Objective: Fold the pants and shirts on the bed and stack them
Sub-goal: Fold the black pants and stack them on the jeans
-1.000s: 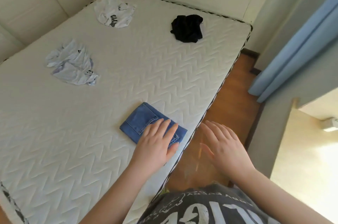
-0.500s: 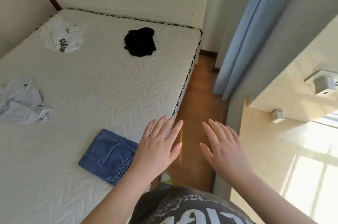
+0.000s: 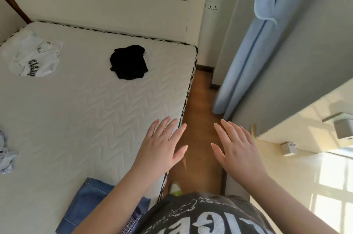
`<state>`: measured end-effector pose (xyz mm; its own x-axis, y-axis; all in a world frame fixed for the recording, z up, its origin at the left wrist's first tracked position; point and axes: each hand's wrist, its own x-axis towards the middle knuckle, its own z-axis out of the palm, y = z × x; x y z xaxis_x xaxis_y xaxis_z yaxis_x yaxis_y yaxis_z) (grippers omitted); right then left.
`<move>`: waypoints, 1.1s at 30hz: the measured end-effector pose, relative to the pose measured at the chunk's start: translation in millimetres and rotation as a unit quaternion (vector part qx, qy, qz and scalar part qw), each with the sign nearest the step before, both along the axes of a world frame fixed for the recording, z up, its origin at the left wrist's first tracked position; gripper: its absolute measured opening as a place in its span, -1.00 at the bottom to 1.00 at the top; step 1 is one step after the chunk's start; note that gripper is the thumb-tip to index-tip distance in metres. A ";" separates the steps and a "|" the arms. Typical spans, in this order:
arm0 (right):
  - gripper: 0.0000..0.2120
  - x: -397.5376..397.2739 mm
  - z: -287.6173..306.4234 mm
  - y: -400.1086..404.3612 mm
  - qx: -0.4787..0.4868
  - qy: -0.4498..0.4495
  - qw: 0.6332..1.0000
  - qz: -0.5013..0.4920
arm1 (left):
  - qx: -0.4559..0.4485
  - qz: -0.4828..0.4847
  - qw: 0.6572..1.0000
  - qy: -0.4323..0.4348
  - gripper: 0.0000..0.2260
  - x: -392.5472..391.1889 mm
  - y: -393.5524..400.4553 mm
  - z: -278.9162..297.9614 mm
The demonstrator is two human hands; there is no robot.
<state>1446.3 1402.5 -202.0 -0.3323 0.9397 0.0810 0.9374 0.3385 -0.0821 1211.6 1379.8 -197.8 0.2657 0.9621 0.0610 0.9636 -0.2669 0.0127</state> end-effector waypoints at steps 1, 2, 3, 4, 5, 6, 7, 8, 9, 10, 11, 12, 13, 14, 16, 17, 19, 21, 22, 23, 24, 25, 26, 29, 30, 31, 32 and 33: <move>-0.48 -3.1 2.5 10.9 -0.002 -0.001 1.000 -0.004 | 0.001 0.004 1.000 -0.002 -0.48 -3.5 13.1 2.6; -0.48 -5.2 4.9 22.3 -0.005 -0.002 1.000 -0.005 | 0.001 0.011 1.000 -0.003 -0.48 -6.9 25.8 5.3; -0.48 -6.4 7.1 33.8 -0.006 0.000 1.000 -0.003 | 0.000 0.018 1.000 -0.004 -0.48 -9.9 38.1 7.7; -0.48 -5.9 9.5 45.7 -0.006 0.004 1.000 -0.002 | 0.001 0.023 1.000 -0.003 -0.49 -12.5 49.1 9.5; -0.48 -4.0 12.4 59.2 -0.003 0.005 1.000 0.000 | 0.003 0.027 1.000 -0.002 -0.50 -14.6 60.3 10.5; -0.48 -1.3 15.3 74.5 0.002 0.005 1.000 0.001 | 0.006 0.031 1.000 0.000 -0.50 -16.1 71.6 11.0; -0.48 1.6 17.8 91.0 0.006 0.003 1.000 0.001 | 0.008 0.035 0.999 0.003 -0.51 -16.5 83.8 10.5; -0.48 4.6 19.5 107.6 0.009 0.001 1.000 0.001 | 0.011 0.041 0.999 0.005 -0.51 -15.6 96.5 9.8; -0.48 7.1 20.1 123.1 0.009 0.000 1.000 0.003 | 0.016 0.050 0.999 0.006 -0.51 -13.9 109.0 8.7; -0.48 9.0 20.0 138.1 0.008 0.000 1.000 0.009 | 0.020 0.063 0.998 0.007 -0.52 -11.9 121.3 7.7; -0.48 9.9 19.3 152.7 0.005 0.001 1.000 0.016 | 0.024 0.079 0.997 0.008 -0.53 -9.9 133.6 6.6; -0.48 10.0 17.9 167.2 0.002 0.003 1.000 0.023 | 0.028 0.095 0.995 0.008 -0.54 -7.8 146.4 5.5; -0.48 9.9 16.3 181.9 -0.005 0.006 1.000 0.029 | 0.030 0.112 0.993 0.007 -0.56 -5.9 159.4 4.4; -0.48 9.3 15.4 196.6 -0.014 0.008 0.999 0.035 | 0.030 0.126 0.992 0.006 -0.56 -3.8 171.5 3.9; -0.47 7.3 17.0 226.4 -0.028 0.020 0.999 0.041 | 0.024 0.146 0.989 0.007 -0.56 0.2 192.6 4.5; -0.47 6.0 18.6 242.6 -0.029 0.027 0.998 0.046 | 0.024 0.157 0.987 0.005 -0.56 1.8 203.0 5.3; -0.48 3.8 22.4 274.4 -0.037 0.041 0.996 0.067 | 0.018 0.182 0.983 -0.017 -0.56 4.2 221.1 7.0; -0.48 -1.3 26.3 305.2 -0.045 0.046 0.994 0.093 | 0.015 0.213 0.976 -0.038 -0.55 4.5 235.6 9.2; -0.48 -5.1 27.7 318.7 -0.049 0.044 0.992 0.106 | 0.016 0.227 0.973 -0.042 -0.53 3.4 241.8 11.0; -0.47 -10.1 28.4 330.7 -0.055 0.042 0.991 0.118 | 0.019 0.239 0.970 -0.041 -0.52 1.4 247.6 12.9; -0.46 -16.0 28.3 341.3 -0.063 0.041 0.989 0.129 | 0.026 0.251 0.967 -0.039 -0.52 -0.9 252.8 15.2; -0.45 -22.5 27.7 351.0 -0.071 0.041 0.987 0.139 | 0.031 0.262 0.964 -0.035 -0.52 -3.6 257.6 17.6; -0.45 -29.1 26.7 359.9 -0.077 0.041 0.985 0.148 | 0.036 0.272 0.961 -0.033 -0.53 -6.8 261.6 19.1; -0.44 -52.0 25.0 382.4 -0.088 0.049 0.982 0.163 | 0.029 0.298 0.954 -0.035 -0.52 -20.1 270.9 19.2; -0.44 -60.4 24.4 389.2 -0.090 0.050 0.980 0.171 | 0.026 0.306 0.951 -0.035 -0.52 -25.8 274.3 17.9; -0.44 -68.7 23.5 395.9 -0.093 0.049 0.978 0.182 | 0.025 0.312 0.949 -0.036 -0.51 -31.8 277.9 16.1; -0.44 -77.1 22.4 403.4 -0.096 0.044 0.975 0.196 | 0.025 0.318 0.947 -0.038 -0.51 -38.2 282.2 14.1; -0.44 -85.2 21.2 411.6 -0.095 0.038 0.972 0.212 | 0.025 0.323 0.945 -0.040 -0.50 -44.7 286.9 12.3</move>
